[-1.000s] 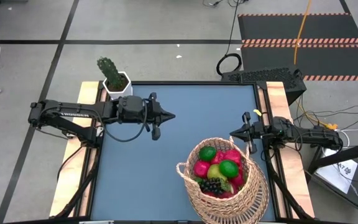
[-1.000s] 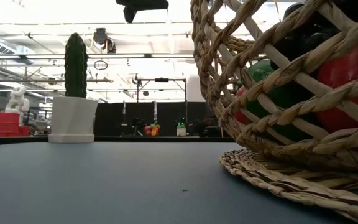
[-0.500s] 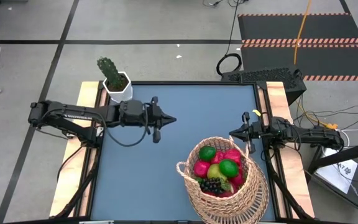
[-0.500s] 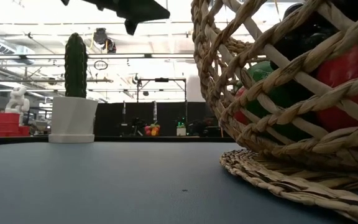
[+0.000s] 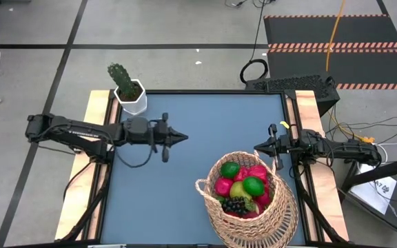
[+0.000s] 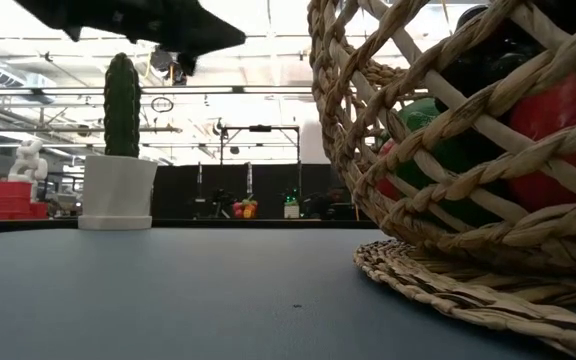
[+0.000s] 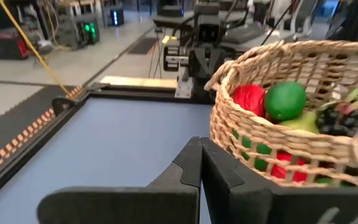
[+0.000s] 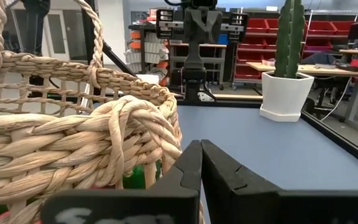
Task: Build produce basket
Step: Return to Home Position
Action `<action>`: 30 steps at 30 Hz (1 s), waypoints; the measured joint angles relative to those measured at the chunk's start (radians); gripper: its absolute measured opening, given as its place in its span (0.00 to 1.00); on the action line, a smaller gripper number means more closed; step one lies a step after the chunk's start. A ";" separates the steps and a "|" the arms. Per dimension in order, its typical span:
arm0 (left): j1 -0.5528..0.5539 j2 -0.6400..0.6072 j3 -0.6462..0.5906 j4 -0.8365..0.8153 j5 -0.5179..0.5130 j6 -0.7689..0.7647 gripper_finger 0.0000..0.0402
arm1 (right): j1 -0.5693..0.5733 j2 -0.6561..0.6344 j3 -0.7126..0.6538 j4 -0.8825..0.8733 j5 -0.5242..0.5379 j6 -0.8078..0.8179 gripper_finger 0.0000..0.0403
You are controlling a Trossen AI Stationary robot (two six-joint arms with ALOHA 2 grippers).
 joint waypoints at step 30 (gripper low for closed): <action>0.002 -0.576 -0.531 0.084 -0.027 -0.115 0.00 | 0.000 0.008 0.000 0.011 -0.001 0.000 0.00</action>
